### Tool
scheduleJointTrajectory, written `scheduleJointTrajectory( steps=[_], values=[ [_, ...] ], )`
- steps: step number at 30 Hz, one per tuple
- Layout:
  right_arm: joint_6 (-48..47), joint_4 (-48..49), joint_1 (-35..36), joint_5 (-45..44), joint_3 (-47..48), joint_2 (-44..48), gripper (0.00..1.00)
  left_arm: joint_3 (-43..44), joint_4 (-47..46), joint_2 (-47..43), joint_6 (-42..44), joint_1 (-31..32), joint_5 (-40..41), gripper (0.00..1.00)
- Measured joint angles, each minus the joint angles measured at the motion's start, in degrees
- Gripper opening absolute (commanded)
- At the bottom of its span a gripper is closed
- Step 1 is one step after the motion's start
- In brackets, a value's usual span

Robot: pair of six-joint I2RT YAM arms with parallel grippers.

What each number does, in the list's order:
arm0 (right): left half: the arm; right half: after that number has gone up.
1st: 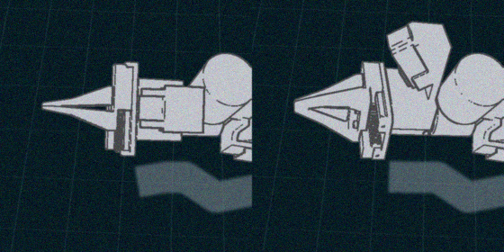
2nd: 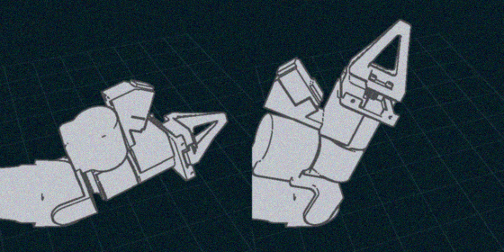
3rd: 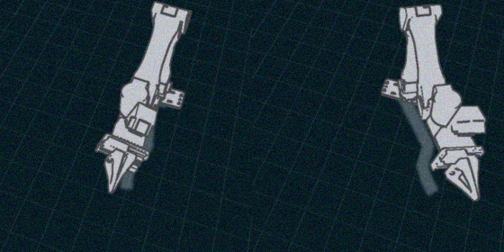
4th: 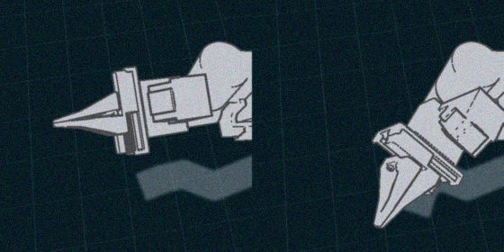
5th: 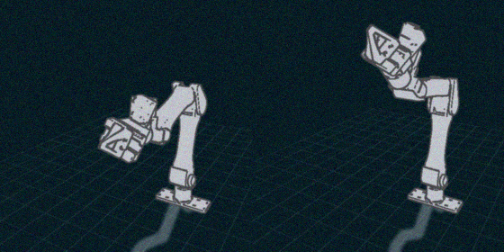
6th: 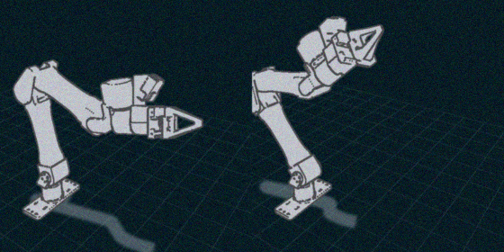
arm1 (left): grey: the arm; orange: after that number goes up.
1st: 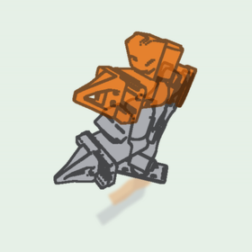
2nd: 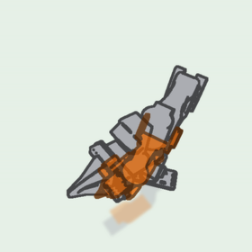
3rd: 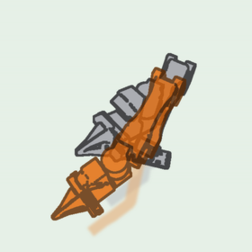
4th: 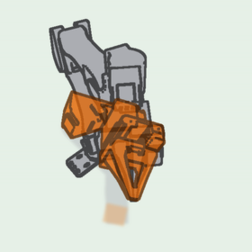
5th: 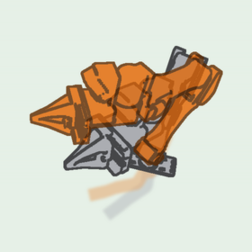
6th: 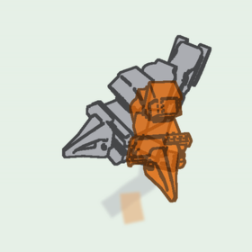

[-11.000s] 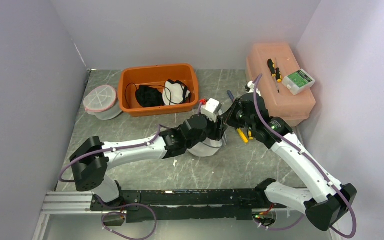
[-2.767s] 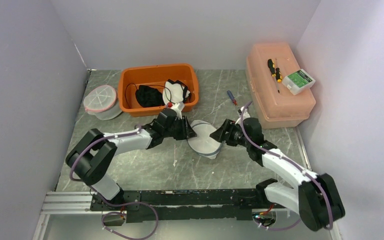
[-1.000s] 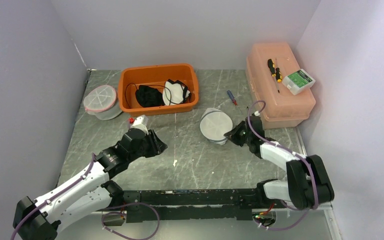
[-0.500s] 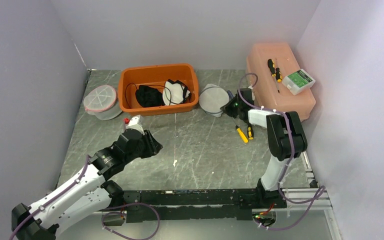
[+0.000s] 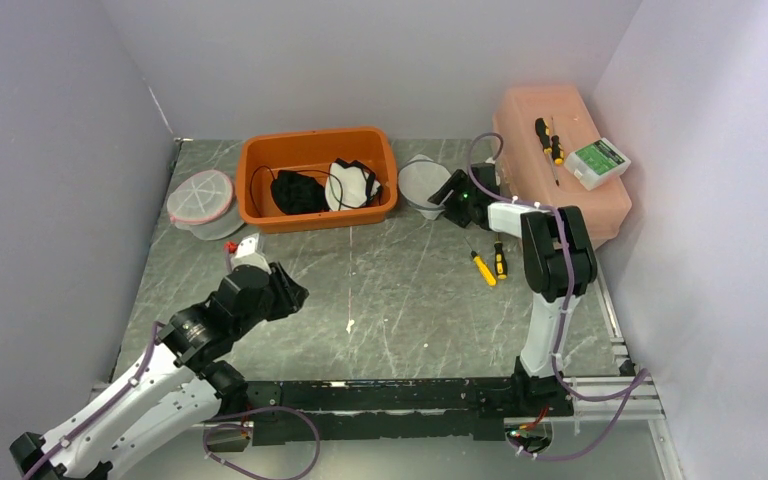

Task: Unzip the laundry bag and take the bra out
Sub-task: Move the laundry bag to the center of the board, then pick up the laundry bag at the center of the board.

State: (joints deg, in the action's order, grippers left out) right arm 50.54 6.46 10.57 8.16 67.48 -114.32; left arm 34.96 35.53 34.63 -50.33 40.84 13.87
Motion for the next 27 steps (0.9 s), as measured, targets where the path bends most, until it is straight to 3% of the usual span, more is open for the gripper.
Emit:
scheduleJointTrajectory(
  steps=[1,3,4,7,13,18,23,27],
  values=[
    [-0.5,-0.2,0.2,0.1,0.0,0.2,0.75,0.1,0.1,0.0,0.0,0.0,0.3,0.41],
    [-1.3,-1.4,0.7,-0.3,0.0,1.2,0.9,0.6,0.4,0.5,0.0,0.0,0.7,0.42],
    [-1.8,-2.4,1.0,-0.6,0.0,2.2,0.91,1.0,0.5,1.0,0.1,0.0,0.9,0.42],
    [-3.1,-5.0,2.4,-2.2,-0.6,7.7,0.93,2.9,1.0,3.2,0.8,0.0,1.0,0.46],
    [-5.5,-8.5,6.2,-6.5,-1.6,24.6,0.93,9.2,2.7,8.7,3.5,0.0,4.4,0.8],
    [-10.7,-10.0,15.7,-14.6,-7.3,42.4,0.9,17.3,4.2,14.9,4.9,-1.2,7.8,0.86],
    [-13.7,-9.9,26.9,-16.9,-18.8,57.9,0.86,21.9,3.8,20.3,5.3,-8.7,8.0,0.86],
    [-12.9,-7.7,29.5,-16.5,-34.7,67.3,0.84,22.0,3.0,22.7,5.2,-22.6,4.1,0.87]
  ],
)
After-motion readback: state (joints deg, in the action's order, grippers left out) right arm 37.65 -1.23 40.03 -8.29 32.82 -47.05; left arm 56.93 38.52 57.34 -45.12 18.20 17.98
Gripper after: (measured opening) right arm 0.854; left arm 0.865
